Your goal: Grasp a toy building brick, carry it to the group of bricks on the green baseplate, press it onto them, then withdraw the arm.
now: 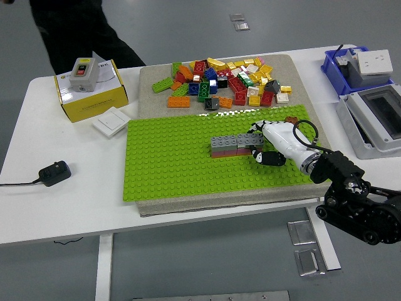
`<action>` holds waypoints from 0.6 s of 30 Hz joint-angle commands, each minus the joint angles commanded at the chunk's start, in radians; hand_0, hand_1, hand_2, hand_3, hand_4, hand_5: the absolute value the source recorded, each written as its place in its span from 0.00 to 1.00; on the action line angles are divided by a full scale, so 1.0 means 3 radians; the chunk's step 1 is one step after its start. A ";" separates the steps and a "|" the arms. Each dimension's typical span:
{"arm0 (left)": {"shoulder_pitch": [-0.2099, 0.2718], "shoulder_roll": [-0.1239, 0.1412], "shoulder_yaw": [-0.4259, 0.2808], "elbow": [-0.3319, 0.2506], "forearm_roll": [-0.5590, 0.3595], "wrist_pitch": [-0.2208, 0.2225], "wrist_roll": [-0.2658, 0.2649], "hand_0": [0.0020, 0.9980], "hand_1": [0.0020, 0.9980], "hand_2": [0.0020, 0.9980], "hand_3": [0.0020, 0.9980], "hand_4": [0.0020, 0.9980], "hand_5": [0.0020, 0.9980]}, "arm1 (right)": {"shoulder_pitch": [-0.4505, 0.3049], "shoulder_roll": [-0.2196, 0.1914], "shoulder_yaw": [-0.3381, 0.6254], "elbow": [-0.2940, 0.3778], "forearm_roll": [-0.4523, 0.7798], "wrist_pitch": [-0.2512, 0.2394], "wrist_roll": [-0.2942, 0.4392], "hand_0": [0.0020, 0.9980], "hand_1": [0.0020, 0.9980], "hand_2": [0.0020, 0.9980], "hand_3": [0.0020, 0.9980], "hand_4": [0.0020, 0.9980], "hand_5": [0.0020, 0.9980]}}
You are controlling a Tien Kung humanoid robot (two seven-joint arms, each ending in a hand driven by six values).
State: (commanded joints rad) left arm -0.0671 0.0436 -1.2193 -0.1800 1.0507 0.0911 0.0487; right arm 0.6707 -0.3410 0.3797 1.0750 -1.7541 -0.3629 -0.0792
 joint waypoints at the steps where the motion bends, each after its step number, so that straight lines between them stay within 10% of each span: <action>1: 0.0000 0.0000 0.0001 0.0000 0.0000 0.0000 0.0000 0.66 0.66 0.58 0.61 0.20 0.67 | 0.0000 0.0000 -0.0002 -0.0001 0.0002 0.0000 0.0001 0.79 0.82 0.95 0.92 0.48 0.36; 18: 0.0002 0.0001 -0.0003 0.0000 -0.0001 -0.0001 -0.0002 0.66 0.66 0.58 0.61 0.20 0.67 | 0.0005 -0.0008 -0.0044 0.0008 0.0039 -0.0003 0.0010 0.80 0.82 0.95 0.91 0.49 0.37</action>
State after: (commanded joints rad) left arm -0.0666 0.0438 -1.2203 -0.1800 1.0505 0.0907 0.0482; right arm 0.6721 -0.3432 0.3664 1.0774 -1.7424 -0.3637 -0.0762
